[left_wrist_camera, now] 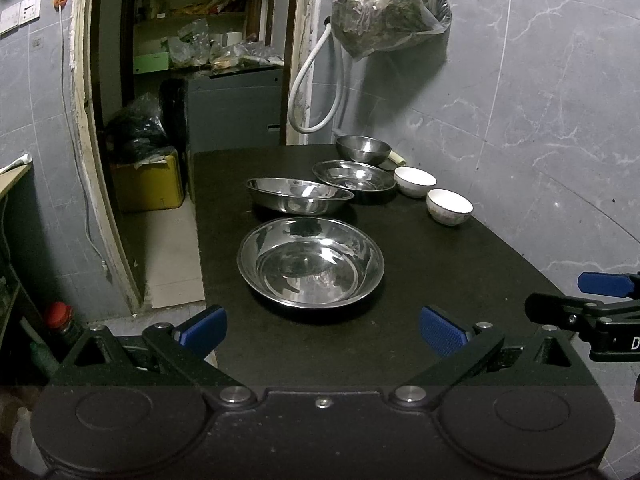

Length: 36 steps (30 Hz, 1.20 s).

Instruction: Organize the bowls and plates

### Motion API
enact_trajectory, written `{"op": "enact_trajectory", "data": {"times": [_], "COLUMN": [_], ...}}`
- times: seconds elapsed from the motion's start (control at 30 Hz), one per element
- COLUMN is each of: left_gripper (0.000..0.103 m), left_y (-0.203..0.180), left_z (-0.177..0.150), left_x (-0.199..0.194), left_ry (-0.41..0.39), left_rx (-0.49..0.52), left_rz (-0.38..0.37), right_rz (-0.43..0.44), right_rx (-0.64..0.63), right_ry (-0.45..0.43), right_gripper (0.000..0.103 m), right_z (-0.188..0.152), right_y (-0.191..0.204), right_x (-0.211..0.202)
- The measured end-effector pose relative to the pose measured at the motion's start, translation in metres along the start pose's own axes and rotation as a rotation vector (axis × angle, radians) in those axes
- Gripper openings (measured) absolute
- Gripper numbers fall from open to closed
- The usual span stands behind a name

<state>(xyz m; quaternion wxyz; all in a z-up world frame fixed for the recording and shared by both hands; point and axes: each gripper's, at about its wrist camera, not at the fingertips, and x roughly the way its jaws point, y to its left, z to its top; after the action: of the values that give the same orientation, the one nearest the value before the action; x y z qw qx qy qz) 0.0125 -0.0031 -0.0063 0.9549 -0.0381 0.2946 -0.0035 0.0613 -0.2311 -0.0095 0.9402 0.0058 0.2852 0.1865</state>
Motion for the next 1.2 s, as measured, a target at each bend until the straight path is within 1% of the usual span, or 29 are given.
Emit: {"op": "enact_trajectory", "data": {"times": [0.43,0.63,0.93,1.2], "left_gripper": [0.102,0.102,0.102,0.102], "left_y": [0.000,-0.002,-0.001,0.001], "left_z": [0.000,0.002,0.008,0.014], "left_x": [0.001,0.006,0.022,0.040], "left_ry": [0.003,0.018,0.057,0.108], "left_rx": [-0.001,-0.001,-0.009,-0.026], "left_rz": [-0.001,0.000,0.010,0.037], "right_rz": [-0.006,-0.007,-0.003,0.010], "right_rx": [-0.002,-0.001,0.002,-0.001], "right_ry": [0.000,0.007,0.034,0.089], "right_gripper": [0.103,0.103,0.103,0.103], "right_z": [0.000,0.000,0.003,0.010], "right_y": [-0.002,-0.007,-0.009,-0.014], "right_x": [0.000,0.004,0.015,0.036]}}
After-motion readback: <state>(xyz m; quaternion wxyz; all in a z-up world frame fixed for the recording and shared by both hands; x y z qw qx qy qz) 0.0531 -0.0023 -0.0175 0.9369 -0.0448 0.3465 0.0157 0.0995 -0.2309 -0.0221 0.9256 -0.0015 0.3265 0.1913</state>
